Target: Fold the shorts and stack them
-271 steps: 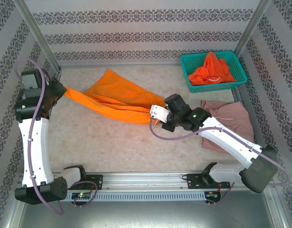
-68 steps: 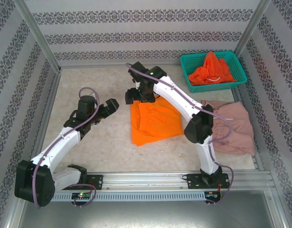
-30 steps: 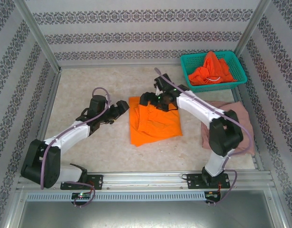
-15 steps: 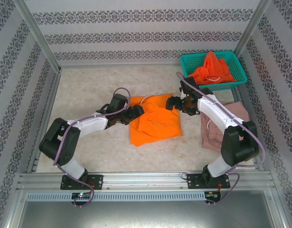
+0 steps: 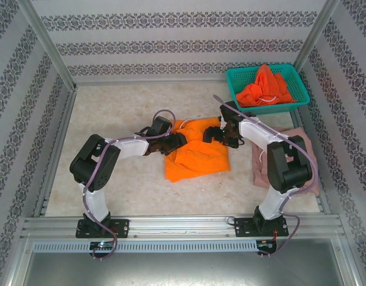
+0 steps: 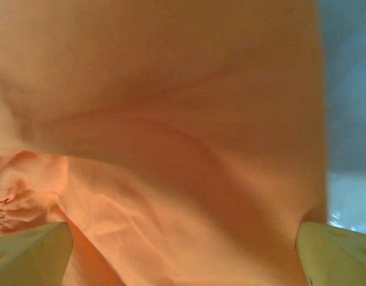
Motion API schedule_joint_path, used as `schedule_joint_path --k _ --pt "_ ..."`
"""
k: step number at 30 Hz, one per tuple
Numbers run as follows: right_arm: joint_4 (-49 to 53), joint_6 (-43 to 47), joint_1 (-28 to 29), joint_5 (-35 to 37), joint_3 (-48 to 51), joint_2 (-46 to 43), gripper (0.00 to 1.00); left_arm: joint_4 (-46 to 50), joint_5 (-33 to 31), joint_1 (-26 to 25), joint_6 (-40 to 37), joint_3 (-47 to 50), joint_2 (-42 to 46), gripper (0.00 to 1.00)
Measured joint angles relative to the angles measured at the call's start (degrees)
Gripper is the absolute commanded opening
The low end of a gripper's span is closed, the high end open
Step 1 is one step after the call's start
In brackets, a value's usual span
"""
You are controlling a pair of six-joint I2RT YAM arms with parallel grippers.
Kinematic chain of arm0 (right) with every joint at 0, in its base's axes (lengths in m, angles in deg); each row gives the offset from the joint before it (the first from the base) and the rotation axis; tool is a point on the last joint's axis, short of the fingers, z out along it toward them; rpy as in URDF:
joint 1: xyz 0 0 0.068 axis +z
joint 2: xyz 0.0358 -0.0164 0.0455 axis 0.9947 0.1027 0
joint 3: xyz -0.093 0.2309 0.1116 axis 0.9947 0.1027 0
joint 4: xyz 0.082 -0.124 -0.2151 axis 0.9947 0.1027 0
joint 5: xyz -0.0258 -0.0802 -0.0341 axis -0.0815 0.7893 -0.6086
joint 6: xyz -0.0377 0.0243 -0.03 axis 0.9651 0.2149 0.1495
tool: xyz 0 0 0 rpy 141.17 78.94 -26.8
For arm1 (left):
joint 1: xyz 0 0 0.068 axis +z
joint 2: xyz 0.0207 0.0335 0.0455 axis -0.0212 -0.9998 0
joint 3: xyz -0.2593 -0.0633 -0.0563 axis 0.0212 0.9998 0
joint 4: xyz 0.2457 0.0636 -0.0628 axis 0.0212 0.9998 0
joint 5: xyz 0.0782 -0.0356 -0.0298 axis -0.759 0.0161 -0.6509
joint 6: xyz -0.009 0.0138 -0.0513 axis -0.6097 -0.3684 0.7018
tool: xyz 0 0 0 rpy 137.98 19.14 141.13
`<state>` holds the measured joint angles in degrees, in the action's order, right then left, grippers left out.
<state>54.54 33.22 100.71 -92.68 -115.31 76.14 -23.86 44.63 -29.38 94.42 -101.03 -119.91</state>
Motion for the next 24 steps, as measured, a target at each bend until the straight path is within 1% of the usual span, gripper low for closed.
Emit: schedule_joint_path --k 4,6,7,8,11,14,17,20,24 --pt "-1.4 -0.9 0.0 -1.6 0.2 2.6 0.96 0.3 -0.2 -1.4 -0.4 -2.0 -2.6 0.24" --pt "-2.0 -1.3 0.0 -2.4 0.6 2.9 0.96 0.5 -0.2 -1.8 -0.4 -2.4 -3.3 0.08" --pt "-2.1 -1.3 0.0 -2.6 0.7 2.9 0.96 0.5 -0.2 -1.8 -0.4 -2.6 -3.3 0.02" --pt "-2.2 -1.3 0.0 -2.7 0.7 2.9 0.96 0.5 -0.2 -1.9 -0.5 -2.8 -3.2 0.00" --pt "-2.5 -1.2 -0.2 -2.7 0.9 2.9 0.96 2.3 -1.0 -2.0 -1.0 -3.9 -2.4 0.00" --pt "-2.7 -1.2 -1.1 -2.7 1.3 2.0 0.96 5.8 -1.7 -2.0 -1.8 -5.3 0.7 0.00" --pt "-2.4 -1.2 -2.7 -2.6 1.9 -0.8 0.97 9.3 -2.2 -2.0 -3.0 -8.0 5.2 0.00" --pt "-2.3 -0.9 -4.5 -2.6 1.9 -4.7 0.97 10.8 -2.3 -2.0 -4.0 -10.3 9.6 0.00" --pt "-2.3 -0.8 -6.0 -2.4 2.4 -9.6 0.98 11.6 -1.7 -1.2 -4.5 -9.9 13.6 0.00"
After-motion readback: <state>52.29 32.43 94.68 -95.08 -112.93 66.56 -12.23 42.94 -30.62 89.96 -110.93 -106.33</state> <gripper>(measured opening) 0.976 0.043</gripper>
